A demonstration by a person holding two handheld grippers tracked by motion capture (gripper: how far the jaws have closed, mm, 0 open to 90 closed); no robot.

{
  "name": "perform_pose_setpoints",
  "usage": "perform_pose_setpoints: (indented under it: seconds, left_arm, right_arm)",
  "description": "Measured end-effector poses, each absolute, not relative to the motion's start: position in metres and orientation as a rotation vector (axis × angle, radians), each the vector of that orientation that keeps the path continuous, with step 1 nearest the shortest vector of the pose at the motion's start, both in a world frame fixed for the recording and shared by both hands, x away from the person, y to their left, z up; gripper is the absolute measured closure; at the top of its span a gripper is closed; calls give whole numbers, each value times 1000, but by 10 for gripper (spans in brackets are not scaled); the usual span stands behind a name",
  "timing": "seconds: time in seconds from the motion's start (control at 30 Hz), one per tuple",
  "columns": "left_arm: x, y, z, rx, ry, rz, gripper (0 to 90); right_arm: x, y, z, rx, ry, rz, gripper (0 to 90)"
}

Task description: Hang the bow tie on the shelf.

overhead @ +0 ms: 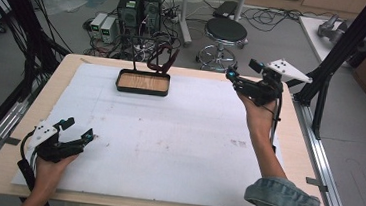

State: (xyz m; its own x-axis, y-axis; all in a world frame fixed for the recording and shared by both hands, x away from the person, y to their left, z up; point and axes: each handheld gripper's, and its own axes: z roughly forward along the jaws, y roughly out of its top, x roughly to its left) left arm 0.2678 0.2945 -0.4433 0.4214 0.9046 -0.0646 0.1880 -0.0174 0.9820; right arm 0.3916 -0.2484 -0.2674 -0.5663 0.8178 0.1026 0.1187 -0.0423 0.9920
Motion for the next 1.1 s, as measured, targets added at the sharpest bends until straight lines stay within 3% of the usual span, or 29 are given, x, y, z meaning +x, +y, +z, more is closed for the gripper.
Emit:
perform_pose_setpoints:
  seconds: [0.57,1.1]
  left_arm:
    - [267,292,-444,1523,1015,789,183]
    - [267,291,-444,1530,1018,795,183]
  right_arm:
    - [329,-297,-315,988,1666,1648,112]
    - [287,-305,-371,968,1654,1669,111]
